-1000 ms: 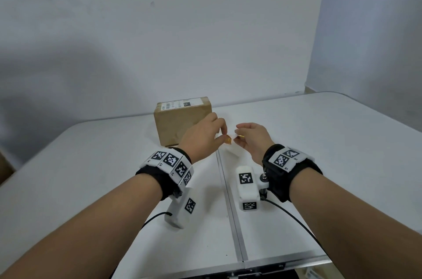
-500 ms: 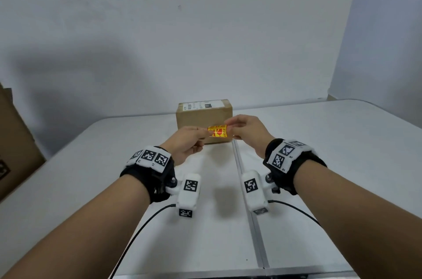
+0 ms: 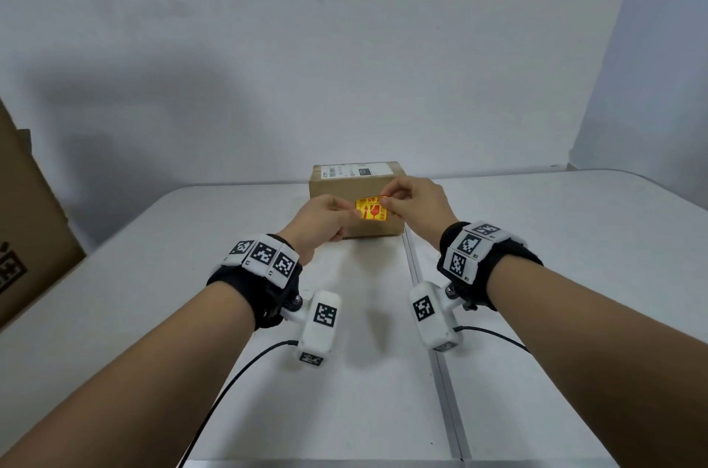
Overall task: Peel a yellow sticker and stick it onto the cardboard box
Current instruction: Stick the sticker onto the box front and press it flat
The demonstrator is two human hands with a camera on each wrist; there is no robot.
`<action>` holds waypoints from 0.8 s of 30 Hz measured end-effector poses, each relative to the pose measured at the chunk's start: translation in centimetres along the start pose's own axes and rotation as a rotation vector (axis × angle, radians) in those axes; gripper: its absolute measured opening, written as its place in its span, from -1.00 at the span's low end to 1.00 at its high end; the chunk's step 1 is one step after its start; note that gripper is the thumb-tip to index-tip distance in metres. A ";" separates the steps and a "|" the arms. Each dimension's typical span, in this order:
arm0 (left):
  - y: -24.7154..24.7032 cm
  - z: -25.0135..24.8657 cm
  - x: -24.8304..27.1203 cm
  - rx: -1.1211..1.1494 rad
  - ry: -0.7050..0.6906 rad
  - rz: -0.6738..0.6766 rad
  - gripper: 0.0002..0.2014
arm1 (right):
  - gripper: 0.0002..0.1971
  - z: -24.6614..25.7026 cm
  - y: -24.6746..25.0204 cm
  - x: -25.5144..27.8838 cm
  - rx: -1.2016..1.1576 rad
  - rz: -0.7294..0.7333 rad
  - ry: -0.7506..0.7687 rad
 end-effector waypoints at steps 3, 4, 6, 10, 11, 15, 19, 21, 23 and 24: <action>1.2 -1.5 -1.0 -0.329 -0.227 -0.239 -0.62 | -0.93 -0.5 0.1 -1.1 -0.016 -0.068 -0.005; 1.5 -2.2 -1.3 -0.441 -0.307 -0.283 -0.63 | -0.92 -0.6 0.1 -1.5 -0.019 -0.074 -0.003; 1.9 -3.3 -2.4 -0.599 -0.411 -0.287 -0.63 | -0.90 -0.4 0.0 -2.4 -0.011 -0.072 0.004; 2.6 -3.8 -4.8 -0.795 -0.428 -0.170 -0.57 | -0.94 0.4 -0.5 -3.8 0.058 -0.062 0.042; 2.8 -3.7 -5.2 -0.797 -0.399 -0.141 -0.57 | -0.94 0.6 -0.6 -4.1 0.070 -0.051 0.059; 2.8 -2.7 -6.2 -0.785 -0.364 -0.085 -0.65 | -0.94 0.6 -1.5 -4.8 0.161 -0.010 0.139; 3.0 -1.4 -6.5 -0.717 -0.326 -0.111 -0.66 | -0.95 -0.8 -2.6 -5.6 0.241 0.021 0.153; 3.3 -1.1 -6.5 -0.667 -0.314 -0.106 -0.67 | -0.94 -1.4 -3.3 -5.8 0.240 0.034 0.135; 3.4 -0.9 -6.5 -0.607 -0.295 -0.099 -0.68 | -0.92 -1.7 -3.6 -5.9 0.235 0.037 0.136; 3.4 -0.9 -6.5 -0.589 -0.283 -0.101 -0.68 | -0.92 -1.8 -3.7 -5.9 0.235 0.038 0.141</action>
Point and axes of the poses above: each hand's wrist, its own x-axis away from the middle knuckle, its own y-axis out of the back of the hand, z = x × y, the point moved 3 cm from there along -x, towards the middle knuckle, and after that the axes turned 3 degrees about y, right-handed, at the moved point
